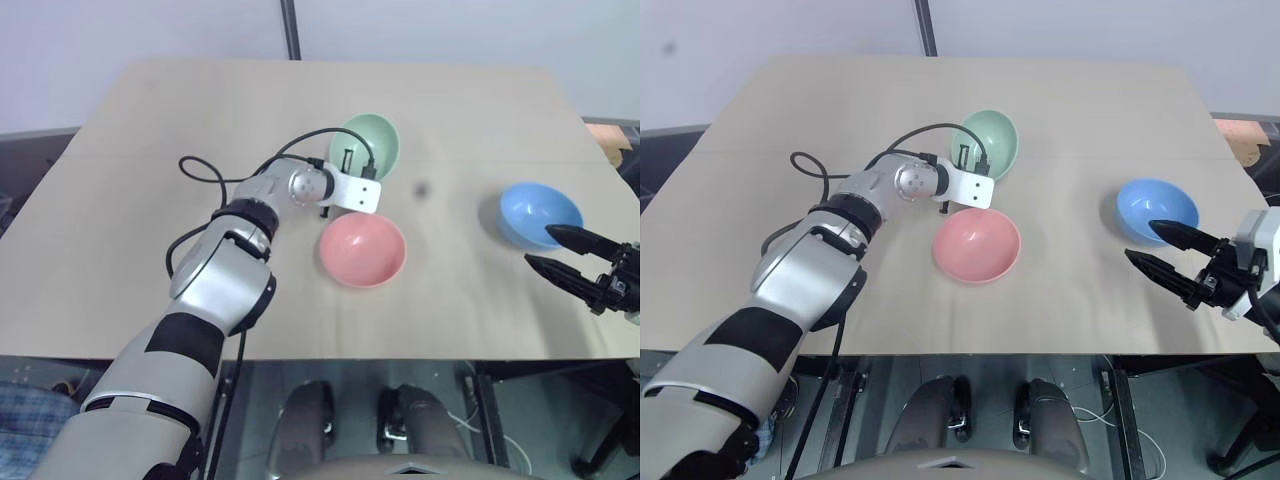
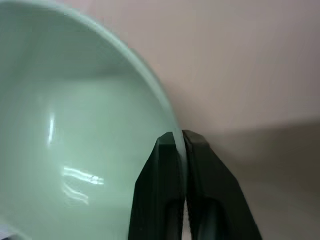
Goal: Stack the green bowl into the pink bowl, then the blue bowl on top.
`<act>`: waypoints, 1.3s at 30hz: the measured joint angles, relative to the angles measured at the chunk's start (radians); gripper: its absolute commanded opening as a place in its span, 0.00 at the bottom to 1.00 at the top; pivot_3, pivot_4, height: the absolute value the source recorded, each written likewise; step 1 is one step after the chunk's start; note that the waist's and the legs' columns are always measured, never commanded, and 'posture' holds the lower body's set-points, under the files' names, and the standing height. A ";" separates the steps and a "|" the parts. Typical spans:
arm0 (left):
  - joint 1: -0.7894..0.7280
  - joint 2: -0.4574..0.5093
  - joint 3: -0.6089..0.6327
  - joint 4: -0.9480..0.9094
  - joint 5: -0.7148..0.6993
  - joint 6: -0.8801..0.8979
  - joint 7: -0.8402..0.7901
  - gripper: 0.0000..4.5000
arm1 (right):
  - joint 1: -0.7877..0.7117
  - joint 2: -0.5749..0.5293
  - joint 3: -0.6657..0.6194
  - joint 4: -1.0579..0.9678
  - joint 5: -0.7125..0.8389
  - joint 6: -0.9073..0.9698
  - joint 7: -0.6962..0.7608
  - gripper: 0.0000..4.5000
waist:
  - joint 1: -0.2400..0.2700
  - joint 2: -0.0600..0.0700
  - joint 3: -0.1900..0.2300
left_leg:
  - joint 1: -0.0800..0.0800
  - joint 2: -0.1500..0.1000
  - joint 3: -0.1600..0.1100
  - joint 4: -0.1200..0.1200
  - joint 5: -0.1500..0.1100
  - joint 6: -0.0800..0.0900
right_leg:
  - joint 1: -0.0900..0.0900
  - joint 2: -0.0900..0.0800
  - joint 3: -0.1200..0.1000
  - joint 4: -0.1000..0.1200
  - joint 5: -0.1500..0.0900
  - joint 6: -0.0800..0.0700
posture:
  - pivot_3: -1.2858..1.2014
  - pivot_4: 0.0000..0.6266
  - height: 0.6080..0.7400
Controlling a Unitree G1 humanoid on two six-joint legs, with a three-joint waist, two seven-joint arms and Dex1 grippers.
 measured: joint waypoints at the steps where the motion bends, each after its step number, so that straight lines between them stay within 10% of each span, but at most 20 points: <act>1: 0.000 0.003 0.000 0.000 0.000 0.000 0.000 0.02 | -0.001 -0.001 0.000 0.000 0.000 0.000 0.001 0.73 | 0.000 0.000 0.000 | 0.000 0.000 0.000 0.000 0.000 0.000 | 0.000 0.000 0.000 0.000 0.000 0.000 | 0.52 0.24 1.00; 13: -0.079 0.144 0.035 -0.103 -0.084 -0.263 -0.219 0.02 | 0.003 -0.004 -0.002 0.002 0.000 0.000 0.016 0.73 | 0.000 0.000 0.000 | 0.000 0.000 0.000 0.000 0.001 -0.002 | 0.000 0.000 0.000 0.000 0.000 0.000 | 0.52 0.24 1.00; 25: 0.201 0.404 0.047 -0.885 -0.724 -0.127 -1.068 0.02 | -0.005 -0.004 0.003 0.008 -0.003 -0.002 0.020 0.73 | -0.007 0.001 0.000 | 0.002 0.001 0.001 0.001 0.003 -0.005 | 0.001 0.001 0.002 0.002 0.000 0.000 | 0.52 0.24 1.00; 39: 0.254 0.470 -0.011 -1.145 -0.900 0.012 -1.112 0.02 | -0.006 -0.004 0.004 0.010 -0.008 -0.003 0.017 0.73 | 0.001 0.002 -0.001 | 0.005 0.001 -0.002 0.005 0.002 -0.004 | 0.007 0.005 0.000 0.002 0.000 0.000 | 0.52 0.24 1.00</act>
